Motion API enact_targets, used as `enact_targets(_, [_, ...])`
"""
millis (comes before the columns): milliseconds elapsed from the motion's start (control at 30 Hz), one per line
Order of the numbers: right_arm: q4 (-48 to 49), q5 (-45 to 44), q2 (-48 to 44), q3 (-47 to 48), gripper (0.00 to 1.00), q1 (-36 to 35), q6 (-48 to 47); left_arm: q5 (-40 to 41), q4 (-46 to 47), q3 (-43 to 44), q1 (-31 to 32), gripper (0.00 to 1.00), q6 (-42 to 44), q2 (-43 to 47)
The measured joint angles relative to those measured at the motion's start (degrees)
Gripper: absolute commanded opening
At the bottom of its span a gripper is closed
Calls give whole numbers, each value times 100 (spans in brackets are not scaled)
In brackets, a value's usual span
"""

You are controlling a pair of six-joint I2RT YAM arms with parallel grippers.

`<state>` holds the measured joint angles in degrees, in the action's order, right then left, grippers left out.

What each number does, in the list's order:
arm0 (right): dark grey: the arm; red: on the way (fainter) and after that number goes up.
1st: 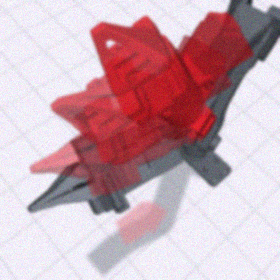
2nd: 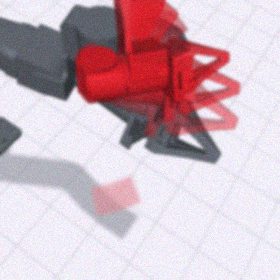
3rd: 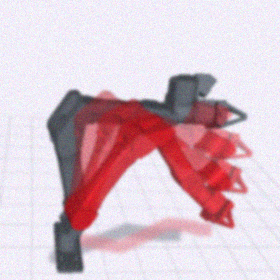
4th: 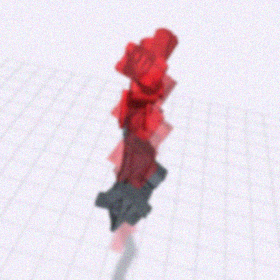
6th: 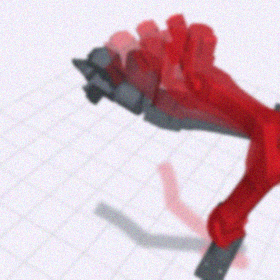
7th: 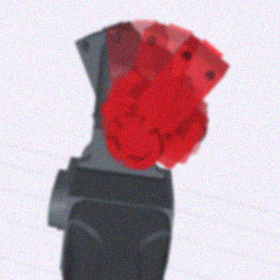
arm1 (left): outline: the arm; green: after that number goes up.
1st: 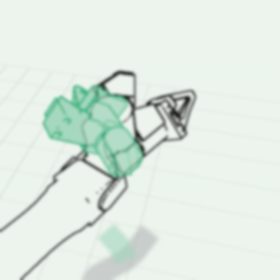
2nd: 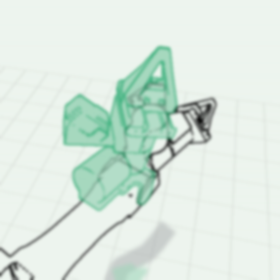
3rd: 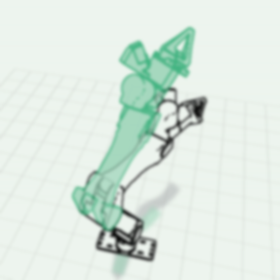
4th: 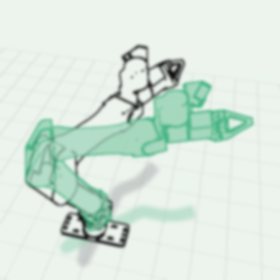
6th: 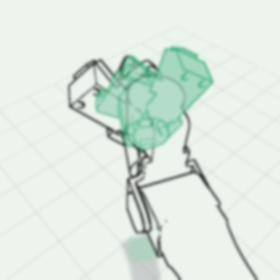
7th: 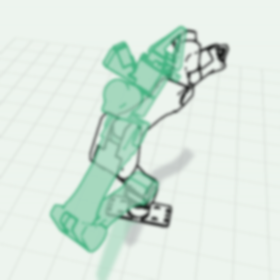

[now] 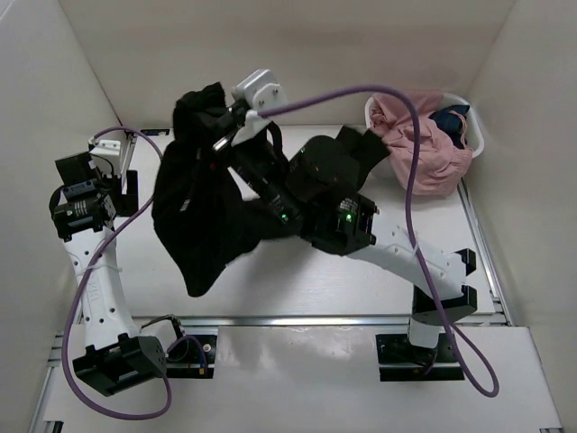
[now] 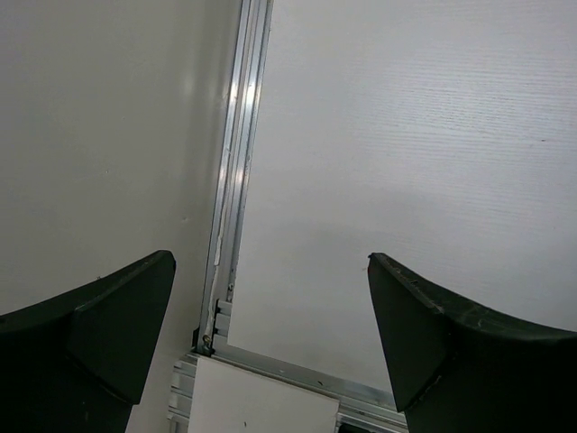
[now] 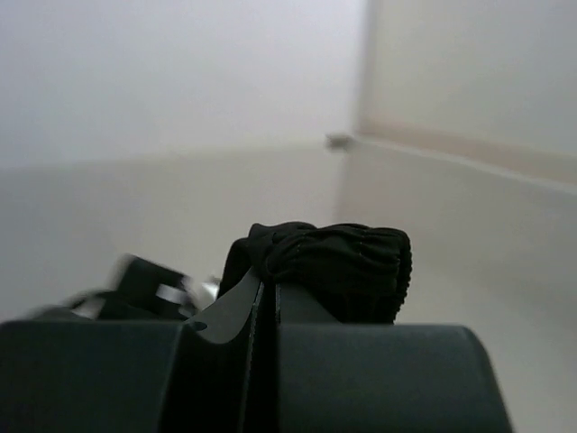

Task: Fold and stack the trousers
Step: Move the trousers to the center of the board

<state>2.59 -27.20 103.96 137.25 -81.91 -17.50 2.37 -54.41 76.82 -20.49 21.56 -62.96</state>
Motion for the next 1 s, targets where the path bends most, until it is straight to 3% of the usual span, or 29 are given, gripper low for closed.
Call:
enact_targets(133, [-645,-544,-455,-1060,0,748,876,39,2,-2,0,100,22,0])
enact_targets(267, [-1871,-800,-966,-2441,0,1749,2653,94,48,-96,0,100,68,4])
enact_targets(333, [-2461,-761,-1093,-3136,34,2430,3624,107,50,-203,0,100,105,-31])
enact_targets(367, [-2761,-603,-1104,-3456,58,2817,4052,107,48,-247,0,99,118,-66])
enact_targets(400, [-3034,-382,-1082,-3766,72,3265,4465,107,48,-289,0,95,153,-129])
enact_targets(433, [-3263,-13,-1012,-4048,83,3740,4752,107,52,-328,0,89,179,-216])
enact_targets(500, [-3735,649,-682,-4288,88,4621,5095,74,48,-389,0,78,289,-431])
enact_targets(600, [-4260,1379,26,-4317,89,5576,5180,-105,-94,-442,48,78,518,-798])
enact_targets(733, [-4288,1722,-129,-5313,80,5617,5246,-625,-544,-723,446,80,876,-1036])
enact_targets(867, [-3803,2216,-1141,-6911,41,5364,5584,-1073,-863,-1425,1414,83,973,-911])
enact_targets(933, [-3657,2446,-1314,-7195,31,5355,5711,-1314,-964,-1698,2015,83,929,-866])
enact_targets(1000, [-3473,2575,-1204,-7178,31,5351,5790,-1609,-990,-1878,2583,83,885,-868])
